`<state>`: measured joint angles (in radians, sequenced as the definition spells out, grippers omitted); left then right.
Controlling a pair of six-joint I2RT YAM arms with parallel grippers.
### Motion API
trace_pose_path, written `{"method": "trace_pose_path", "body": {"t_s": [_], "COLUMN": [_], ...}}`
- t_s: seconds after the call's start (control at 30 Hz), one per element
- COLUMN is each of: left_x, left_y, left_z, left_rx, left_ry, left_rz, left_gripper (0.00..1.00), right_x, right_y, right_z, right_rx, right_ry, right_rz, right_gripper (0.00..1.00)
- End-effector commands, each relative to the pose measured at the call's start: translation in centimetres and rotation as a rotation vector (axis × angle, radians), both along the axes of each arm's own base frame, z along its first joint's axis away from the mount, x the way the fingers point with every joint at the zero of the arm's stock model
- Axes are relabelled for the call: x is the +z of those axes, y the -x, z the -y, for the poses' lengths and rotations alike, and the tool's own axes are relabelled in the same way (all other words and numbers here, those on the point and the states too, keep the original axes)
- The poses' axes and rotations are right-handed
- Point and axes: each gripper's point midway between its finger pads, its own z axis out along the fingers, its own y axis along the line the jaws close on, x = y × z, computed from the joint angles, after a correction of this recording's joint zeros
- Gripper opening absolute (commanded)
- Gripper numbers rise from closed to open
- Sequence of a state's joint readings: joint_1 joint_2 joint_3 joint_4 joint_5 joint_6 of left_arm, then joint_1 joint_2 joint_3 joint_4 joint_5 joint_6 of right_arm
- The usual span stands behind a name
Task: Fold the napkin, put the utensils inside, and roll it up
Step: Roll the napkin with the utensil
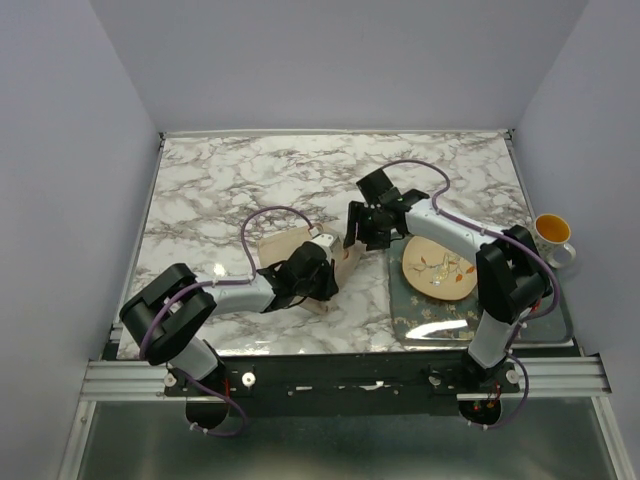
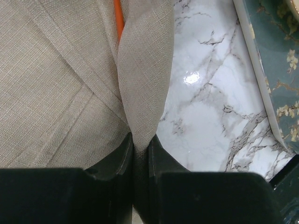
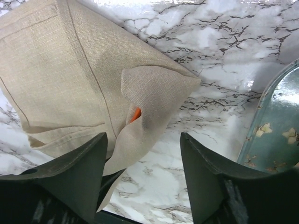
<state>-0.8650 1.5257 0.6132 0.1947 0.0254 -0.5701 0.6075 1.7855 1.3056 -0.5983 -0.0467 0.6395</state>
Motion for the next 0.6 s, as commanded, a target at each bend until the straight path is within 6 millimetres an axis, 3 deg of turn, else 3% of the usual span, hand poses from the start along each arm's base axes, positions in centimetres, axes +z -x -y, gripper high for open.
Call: {"method": "trace_pose_path", "body": {"t_s": [0.0,0.07,0.3,0.43,0.57], "left_x": [-0.2,-0.3,-0.1,-0.3,-0.4], "left_y": [0.7,0.7,0.7,0.7,0.6], "left_z": [0.1,0.2,0.1,0.1,0.1], "left_rx": [-0.014,-0.017,-0.012,-0.008,-0.003], "left_ry": [0.036,0.038,0.043,0.038,0.034], "left_rz": [-0.044,-0.049,-0.046,-0.049,-0.055], "left_gripper": [0.00,0.00,0.00,0.00,0.00], "right_x": [0.6,0.2,-1.9,-2.3,-2.4], "right_y": [-1.2,-2.5,-3.9,-4.6,-4.4], "right_z": [-0.8,-1.2,-0.4,-0.6,-0.5], "right_rx": [0.040,0.056,0.083,0.089,0.098], "right_ry": [-0.018,0.008,0.108,0.110,0.112], "right_rz": [0.044,0.056,0.055,0.058,0.053], "right_gripper": [0.60,0.54,0.64,0.64,0.42]}}
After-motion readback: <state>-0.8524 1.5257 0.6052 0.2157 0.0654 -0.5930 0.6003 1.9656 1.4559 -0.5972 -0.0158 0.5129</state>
